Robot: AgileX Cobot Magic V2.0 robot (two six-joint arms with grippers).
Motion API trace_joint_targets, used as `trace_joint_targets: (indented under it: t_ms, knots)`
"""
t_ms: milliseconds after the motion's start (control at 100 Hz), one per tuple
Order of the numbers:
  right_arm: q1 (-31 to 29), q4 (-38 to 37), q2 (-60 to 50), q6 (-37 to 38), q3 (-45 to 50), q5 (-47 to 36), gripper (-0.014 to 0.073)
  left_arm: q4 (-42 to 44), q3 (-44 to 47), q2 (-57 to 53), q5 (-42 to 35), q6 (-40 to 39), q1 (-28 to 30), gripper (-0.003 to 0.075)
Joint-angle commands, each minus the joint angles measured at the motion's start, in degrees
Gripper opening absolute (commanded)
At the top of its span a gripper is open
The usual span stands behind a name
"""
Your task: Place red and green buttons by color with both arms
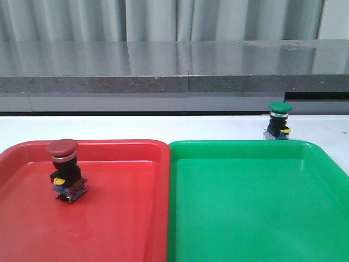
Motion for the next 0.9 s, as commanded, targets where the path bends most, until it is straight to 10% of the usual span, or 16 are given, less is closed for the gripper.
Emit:
trace_joint_targets:
  t_ms: [0, 430, 740, 890]
  knots:
    - [0.5, -0.7, 5.2, 0.0, -4.1, -3.6, -0.0064, -0.4, 0.6, -1.8, -4.4, 0.0, 0.1, -0.002]
    - [6.3, -0.6, 23.7, 0.0, -8.5, -5.2, -0.0042, -0.4, 0.6, -1.8, -4.4, 0.0, 0.1, -0.002]
    - [8.0, 1.4, 32.8, 0.0, -10.6, -9.8, 0.0415, -0.4, 0.6, -1.8, -4.4, 0.0, 0.1, -0.002]
    - [9.0, 2.1, 36.0, -0.1, -11.8, -13.1, 0.0458, -0.4, 0.6, -1.8, -4.4, 0.0, 0.1, -0.002]
